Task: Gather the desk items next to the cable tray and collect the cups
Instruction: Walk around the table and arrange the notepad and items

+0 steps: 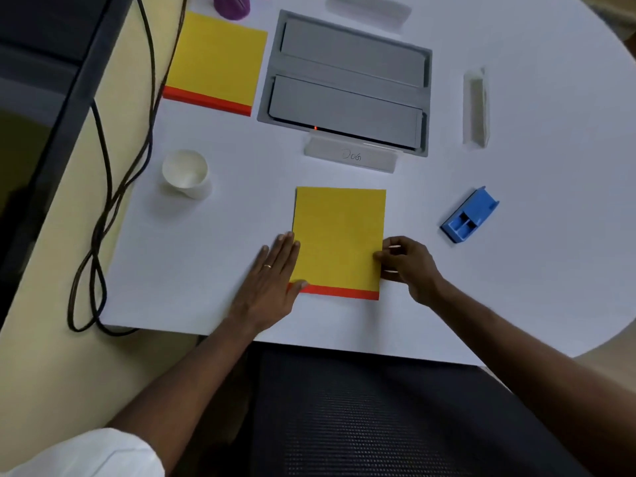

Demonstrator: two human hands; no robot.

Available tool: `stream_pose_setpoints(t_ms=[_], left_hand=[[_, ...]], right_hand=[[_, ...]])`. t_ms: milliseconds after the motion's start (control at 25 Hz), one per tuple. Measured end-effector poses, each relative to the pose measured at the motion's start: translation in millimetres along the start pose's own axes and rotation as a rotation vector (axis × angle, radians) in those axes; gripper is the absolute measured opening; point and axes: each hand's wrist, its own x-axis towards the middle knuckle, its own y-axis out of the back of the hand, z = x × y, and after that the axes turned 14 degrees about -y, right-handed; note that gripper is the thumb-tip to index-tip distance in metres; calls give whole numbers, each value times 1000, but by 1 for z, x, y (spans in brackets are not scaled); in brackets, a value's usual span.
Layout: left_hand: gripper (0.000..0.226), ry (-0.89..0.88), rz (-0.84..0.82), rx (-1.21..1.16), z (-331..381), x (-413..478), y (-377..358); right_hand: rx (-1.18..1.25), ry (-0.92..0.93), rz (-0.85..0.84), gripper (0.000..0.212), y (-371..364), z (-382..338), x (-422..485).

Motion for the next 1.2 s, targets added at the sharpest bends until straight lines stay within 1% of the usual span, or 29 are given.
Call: stream_pose_setpoints(t_ms=[160, 240, 360, 480, 600, 680, 880, 920, 1000, 1120, 1200], left_hand=[[64, 118, 82, 38, -36, 6, 0], [63, 153, 92, 51, -54, 13, 5], [63, 142, 126, 89, -69, 22, 9], [65, 120, 215, 71, -73, 25, 3], [68, 127, 268, 44, -75, 25, -3], [70, 130, 275, 40, -78, 26, -5], [71, 136, 270, 36, -78, 26, -4], [71, 140, 268, 25, -77, 26, -3], [71, 140, 265, -1, -75, 27, -2], [70, 148, 252, -23, -76, 28, -1], [70, 158, 241, -31, -77, 27, -1]], right_hand=[[57, 103, -57, 10, 2, -19, -12], [64, 131, -100, 15, 10, -31, -16], [78, 152, -127, 23, 22, -57, -19], [138, 167, -178, 21, 25, -95, -14], [153, 211, -250, 20, 4, -146, -1], [148, 251, -258, 18, -22, -181, 13], [129, 243, -221, 21, -107, -241, 58], [132, 235, -202, 18, -123, -250, 67], [138, 231, -151, 5, -149, -266, 83], [156, 237, -57, 17, -183, -282, 108], [142, 252, 4, 17, -200, -285, 123]])
